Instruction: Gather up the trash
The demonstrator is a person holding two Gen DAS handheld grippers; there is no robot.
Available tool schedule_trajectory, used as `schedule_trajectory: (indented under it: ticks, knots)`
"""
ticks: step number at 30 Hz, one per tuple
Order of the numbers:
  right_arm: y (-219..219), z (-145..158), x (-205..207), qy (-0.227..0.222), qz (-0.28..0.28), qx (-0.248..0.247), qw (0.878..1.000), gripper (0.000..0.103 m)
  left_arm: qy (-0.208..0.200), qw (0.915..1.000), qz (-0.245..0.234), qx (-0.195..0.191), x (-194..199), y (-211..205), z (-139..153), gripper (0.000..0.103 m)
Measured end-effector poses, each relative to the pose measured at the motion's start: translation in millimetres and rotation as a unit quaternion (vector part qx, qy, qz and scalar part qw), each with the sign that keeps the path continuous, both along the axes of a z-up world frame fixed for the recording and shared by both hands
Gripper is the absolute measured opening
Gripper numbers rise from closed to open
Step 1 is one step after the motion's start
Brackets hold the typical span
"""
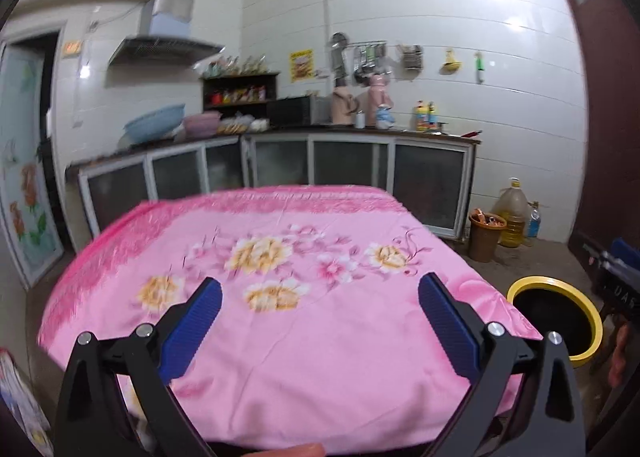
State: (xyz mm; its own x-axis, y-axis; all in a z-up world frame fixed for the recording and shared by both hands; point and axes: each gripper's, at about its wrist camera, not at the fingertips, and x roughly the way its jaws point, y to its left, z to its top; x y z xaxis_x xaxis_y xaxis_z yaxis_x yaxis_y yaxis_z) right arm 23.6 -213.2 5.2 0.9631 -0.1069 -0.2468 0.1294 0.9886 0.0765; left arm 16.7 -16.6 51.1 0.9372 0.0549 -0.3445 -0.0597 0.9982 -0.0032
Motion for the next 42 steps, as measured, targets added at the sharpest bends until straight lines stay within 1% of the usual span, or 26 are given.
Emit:
schedule_trajectory:
  ticks: [3,5,6,11,13,14,19,22,33,42]
  knots:
    - [14,-8,-3,0.01,0.01,-0.007,1.0,0.095,0.018,0.9992,0.013,-0.033,-4,9,-9,0.095]
    - [21,-16,-8,0.015,0.012,-0.009,1.0,0.095,0.026,0.9984,0.025,-0.045,-6,14,-15,0.095]
    - [23,-20,-13,0.016,0.011,-0.011,1.0,0.095,0.032,0.9979,0.036,-0.045,-6,14,-19,0.095]
    - [35,-36,-19,0.029,0.009,-0.013,0.999,0.095,0.046,0.9969,0.048,-0.043,-10,17,-33,0.095]
    - [40,-42,-20,0.034,0.013,-0.012,0.999,0.095,0.045,0.9972,0.042,-0.042,-12,15,-38,0.095]
    - [40,-44,-20,0.036,0.011,-0.01,0.999,0.095,0.046,0.9975,0.041,-0.036,-13,13,-39,0.095]
    - [37,-49,-16,0.044,-0.006,-0.007,0.999,0.095,0.042,0.9983,0.035,-0.022,-15,8,-42,0.095]
    - [37,-52,-15,0.047,-0.017,-0.009,0.999,0.095,0.041,0.9981,0.038,-0.025,-16,9,-43,0.095]
    - [43,-58,-12,0.053,-0.007,-0.016,0.998,0.095,0.052,0.9972,0.045,-0.031,-13,12,-46,0.095]
    - [38,-59,-10,0.059,-0.01,-0.01,0.998,0.095,0.057,0.9969,0.044,-0.031,-10,13,-47,0.095]
